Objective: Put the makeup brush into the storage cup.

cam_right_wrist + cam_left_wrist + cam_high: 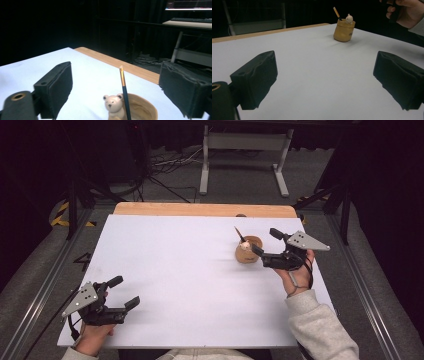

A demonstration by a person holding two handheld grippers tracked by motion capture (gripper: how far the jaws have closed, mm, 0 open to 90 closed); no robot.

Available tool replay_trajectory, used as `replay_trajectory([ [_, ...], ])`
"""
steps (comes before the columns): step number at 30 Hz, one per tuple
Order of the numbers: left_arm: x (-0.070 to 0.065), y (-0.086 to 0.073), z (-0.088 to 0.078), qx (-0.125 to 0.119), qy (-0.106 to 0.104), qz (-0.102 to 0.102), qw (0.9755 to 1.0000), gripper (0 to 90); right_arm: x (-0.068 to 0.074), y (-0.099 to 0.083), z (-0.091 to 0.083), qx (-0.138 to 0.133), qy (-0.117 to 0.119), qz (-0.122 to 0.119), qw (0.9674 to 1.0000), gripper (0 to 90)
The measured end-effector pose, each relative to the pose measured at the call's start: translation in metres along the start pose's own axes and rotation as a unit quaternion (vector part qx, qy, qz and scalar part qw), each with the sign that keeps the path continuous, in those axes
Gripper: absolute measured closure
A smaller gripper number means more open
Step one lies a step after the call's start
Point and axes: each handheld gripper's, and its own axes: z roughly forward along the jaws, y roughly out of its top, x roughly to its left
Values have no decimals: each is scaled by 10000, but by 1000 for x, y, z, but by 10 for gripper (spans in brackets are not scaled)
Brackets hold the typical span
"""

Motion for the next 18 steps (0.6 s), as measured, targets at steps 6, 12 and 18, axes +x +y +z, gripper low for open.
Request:
replay_trajectory([
  [6, 1, 2, -4, -76, 51, 18, 10000, 61, 6, 2, -10, 78, 289, -208, 9993, 44],
  [12, 0, 3, -3, -58, 36, 48, 10000, 61, 14, 0, -18, 237, 461, -366, 9980, 0],
  [18, 0, 3, -3, -67, 41, 71, 9999, 61, 18, -4, -28, 199, 668, -385, 9968, 0],
])
